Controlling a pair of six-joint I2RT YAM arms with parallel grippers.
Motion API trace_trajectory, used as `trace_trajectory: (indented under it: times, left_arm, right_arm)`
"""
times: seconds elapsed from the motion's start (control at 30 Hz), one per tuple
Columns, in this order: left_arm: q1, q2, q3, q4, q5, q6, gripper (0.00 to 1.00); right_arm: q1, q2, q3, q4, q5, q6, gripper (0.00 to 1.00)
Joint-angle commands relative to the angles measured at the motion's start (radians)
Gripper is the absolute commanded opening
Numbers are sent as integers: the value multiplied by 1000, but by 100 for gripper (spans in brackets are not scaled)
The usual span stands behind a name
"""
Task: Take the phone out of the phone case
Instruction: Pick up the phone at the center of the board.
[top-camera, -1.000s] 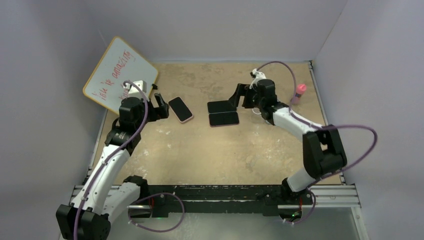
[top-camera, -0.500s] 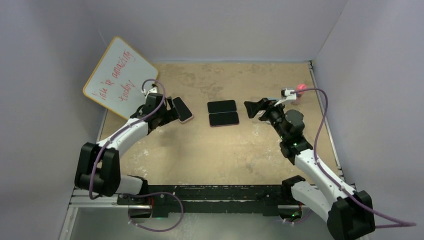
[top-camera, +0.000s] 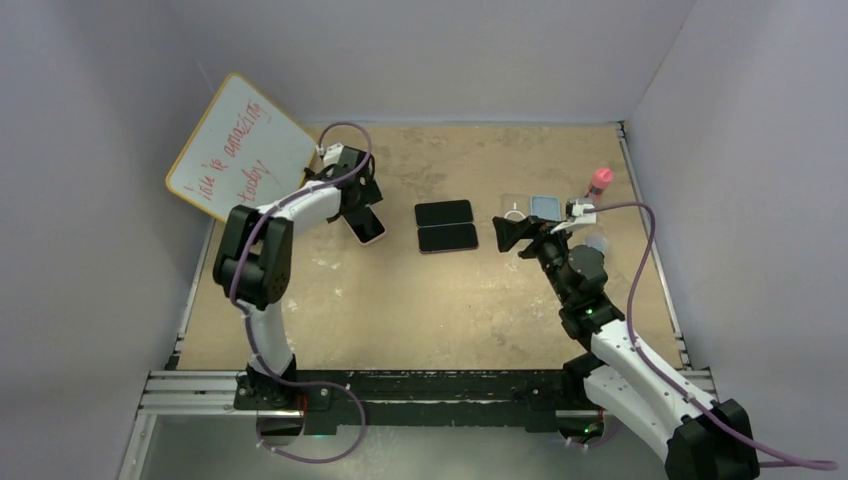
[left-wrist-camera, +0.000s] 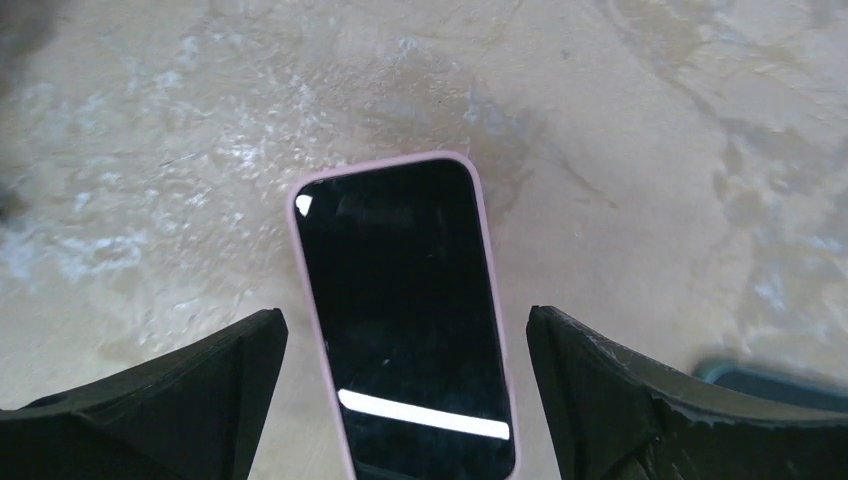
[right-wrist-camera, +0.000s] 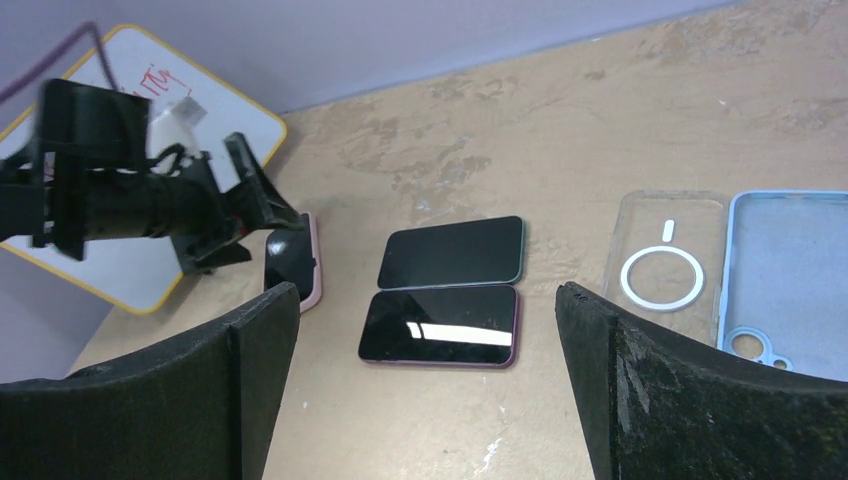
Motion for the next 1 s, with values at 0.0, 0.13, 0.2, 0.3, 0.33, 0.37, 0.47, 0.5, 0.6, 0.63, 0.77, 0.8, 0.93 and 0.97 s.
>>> trace_trajectory:
  times: [0.0, 0.13, 0.2, 0.3, 0.33, 0.37, 0.47, 0.5, 0.6, 0.63, 0.77, 0.8, 0.93, 0.97]
  left_arm:
    - [-8, 144, 153, -132, -65, -38, 96]
    - [-8, 229, 238, -223, -120, -55, 96]
    - [-8, 252, 250, -228, -117, -58, 97]
    - [-8, 279, 250, -230, -94, -65, 96]
    - [-8, 284, 243, -230, -85, -65, 95]
    - [-8, 285, 234, -225, -74, -66, 94]
    - [-10, 262, 180, -195, -43, -66, 90]
    - [-9, 247, 157, -181, -35, -65, 89]
    - [-9, 184, 89, -133, 1, -61, 83]
    - [-9, 163, 65, -112, 19, -57, 80]
    - [-11, 66, -44, -22, 81, -57, 67]
    - [-12, 40, -71, -3, 94, -59, 64]
    - [-19, -93, -225, 101, 159, -80, 51]
    - [-22, -132, -264, 135, 174, -87, 48]
  right_arm:
    - [18, -22, -3, 78, 55, -31, 99]
    - [23, -25, -9, 85, 61, -40, 99]
    - [24, -26, -10, 88, 60, -43, 99]
    - [26, -28, -13, 91, 61, -47, 99]
    - [26, -28, -15, 92, 61, -48, 99]
    - [26, -27, -16, 95, 61, -49, 99]
    - [26, -27, -21, 102, 62, -49, 99]
    - [26, -28, -23, 108, 59, -48, 99]
    - [26, -28, -36, 118, 71, -18, 99]
    - [27, -26, -54, 138, 67, 8, 99]
    - [26, -11, -80, 217, 12, 13, 99]
    - [27, 3, -72, 210, -11, 19, 99]
    - [26, 104, -16, 172, -85, -1, 99]
    - [27, 126, 5, 152, -89, -11, 99]
